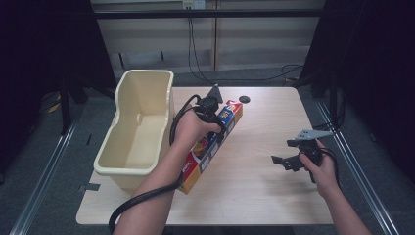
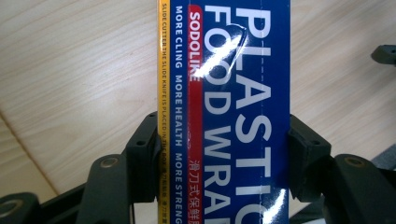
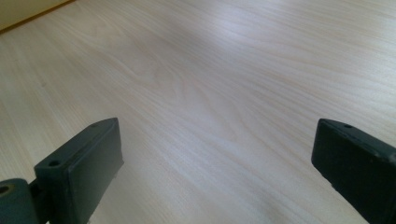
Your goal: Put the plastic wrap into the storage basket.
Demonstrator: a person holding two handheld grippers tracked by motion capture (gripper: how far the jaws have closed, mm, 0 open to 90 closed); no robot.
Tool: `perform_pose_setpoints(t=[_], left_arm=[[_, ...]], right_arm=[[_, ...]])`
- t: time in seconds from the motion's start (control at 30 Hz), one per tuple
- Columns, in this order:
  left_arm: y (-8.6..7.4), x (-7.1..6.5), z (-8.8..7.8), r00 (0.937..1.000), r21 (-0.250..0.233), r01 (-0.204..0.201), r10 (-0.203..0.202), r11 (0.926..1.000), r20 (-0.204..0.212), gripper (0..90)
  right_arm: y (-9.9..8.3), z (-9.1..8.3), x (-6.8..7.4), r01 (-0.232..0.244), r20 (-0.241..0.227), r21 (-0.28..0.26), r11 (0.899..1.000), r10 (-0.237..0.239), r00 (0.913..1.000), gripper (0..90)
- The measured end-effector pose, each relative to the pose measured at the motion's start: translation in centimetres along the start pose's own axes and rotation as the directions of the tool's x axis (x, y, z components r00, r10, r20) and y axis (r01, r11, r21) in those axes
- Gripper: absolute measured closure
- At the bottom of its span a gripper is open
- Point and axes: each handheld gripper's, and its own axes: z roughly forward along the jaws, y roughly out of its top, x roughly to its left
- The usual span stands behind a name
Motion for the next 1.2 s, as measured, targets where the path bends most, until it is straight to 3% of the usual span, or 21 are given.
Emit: perform_pose_setpoints(t=[0.43, 0.67, 0.87, 1.2], left_arm=[[0.0, 1.0, -3.7, 0.9994, -0.014, 0.034, -0.035, 0.9993, -0.003, 40.8], [-0.3, 1.6, -5.0, 0.9982, -0.019, 0.06, -0.06, 0.998, 0.002, 40.8], [-0.5, 2.1, -6.6, 0.9974, -0.015, 0.07, -0.07, 0.9974, -0.018, 40.8], [-0.8, 3.0, -8.2, 0.9955, -0.033, 0.095, -0.095, 0.995, -0.005, 40.8]], right_arm=[[0.0, 0.2, 0.2, 0.013, -0.009, 0.017, 1.0, -0.013, 0.9999, 1.7], [0.1, 0.2, 0.2, 0.014, -0.008, 0.016, 1.0, -0.014, 0.9999, 1.7], [0.1, 0.3, 0.4, 0.022, -0.009, 0.019, 1.0, -0.021, 0.9997, 1.7], [0.1, 0.5, 0.4, 0.025, -0.016, 0.031, 0.999, -0.025, 0.9996, 1.7]])
